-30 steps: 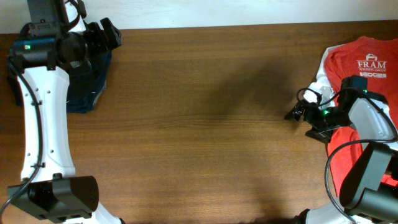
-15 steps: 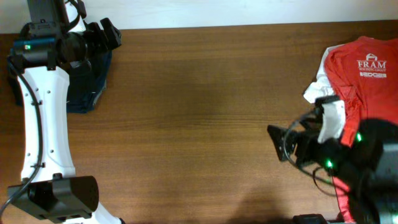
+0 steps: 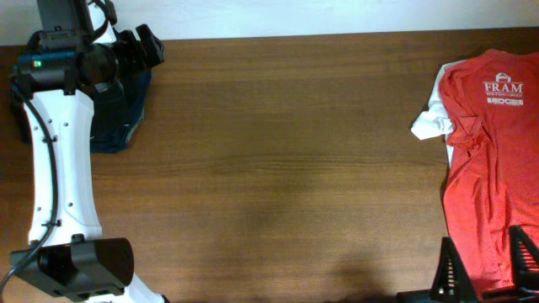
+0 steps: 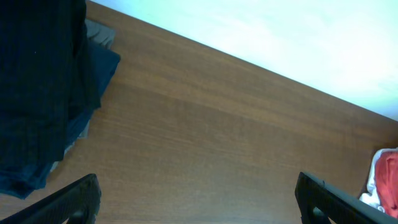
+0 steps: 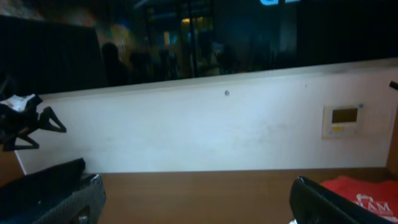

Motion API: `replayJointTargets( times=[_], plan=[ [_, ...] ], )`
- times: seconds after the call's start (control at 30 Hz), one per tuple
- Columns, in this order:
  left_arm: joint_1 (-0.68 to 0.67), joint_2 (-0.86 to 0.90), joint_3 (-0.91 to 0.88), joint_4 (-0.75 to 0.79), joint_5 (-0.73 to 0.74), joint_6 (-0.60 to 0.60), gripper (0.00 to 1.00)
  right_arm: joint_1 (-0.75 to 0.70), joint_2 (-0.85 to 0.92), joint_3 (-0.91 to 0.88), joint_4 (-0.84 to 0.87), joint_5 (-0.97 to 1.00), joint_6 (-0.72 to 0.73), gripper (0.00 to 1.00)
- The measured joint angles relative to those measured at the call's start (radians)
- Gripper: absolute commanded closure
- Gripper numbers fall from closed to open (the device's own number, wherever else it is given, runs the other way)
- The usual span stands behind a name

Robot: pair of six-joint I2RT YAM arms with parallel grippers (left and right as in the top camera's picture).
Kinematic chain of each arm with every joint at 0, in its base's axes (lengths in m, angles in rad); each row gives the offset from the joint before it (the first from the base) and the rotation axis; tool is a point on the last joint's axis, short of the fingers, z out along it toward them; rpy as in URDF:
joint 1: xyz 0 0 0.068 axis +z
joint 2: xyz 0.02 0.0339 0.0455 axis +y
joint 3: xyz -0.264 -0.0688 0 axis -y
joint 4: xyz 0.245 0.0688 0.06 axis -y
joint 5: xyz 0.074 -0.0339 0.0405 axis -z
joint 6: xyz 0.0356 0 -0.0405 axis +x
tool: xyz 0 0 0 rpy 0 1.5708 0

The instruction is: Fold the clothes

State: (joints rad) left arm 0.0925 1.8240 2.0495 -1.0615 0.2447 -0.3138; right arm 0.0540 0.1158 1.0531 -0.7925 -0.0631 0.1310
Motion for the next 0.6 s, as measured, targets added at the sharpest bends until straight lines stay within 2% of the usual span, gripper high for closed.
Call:
replayJointTargets(
  times=[0.13,0.27,0.33,0.6],
  plan=[
    [0.0,0.0,0.0,-0.002,0.0,0.0,0.01,-0.034,-0.103,-0.271,0.279,-0.002,0.0,0.02],
    [0.0,0.0,0.0,-0.001,0.0,0.0,0.01,-0.035,-0.106,-0.547,0.688,-0.008,0.0,0.02],
    [0.0,0.0,0.0,-0.001,0.001,0.0,0.01,-0.036,-0.105,-0.747,0.884,-0.009,0.0,0.02],
    [0.0,0.0,0.0,0.0,0.0,0.0,0.01,-0.041,-0.105,-1.01,1.064,-0.008,0.0,0.02]
  ],
)
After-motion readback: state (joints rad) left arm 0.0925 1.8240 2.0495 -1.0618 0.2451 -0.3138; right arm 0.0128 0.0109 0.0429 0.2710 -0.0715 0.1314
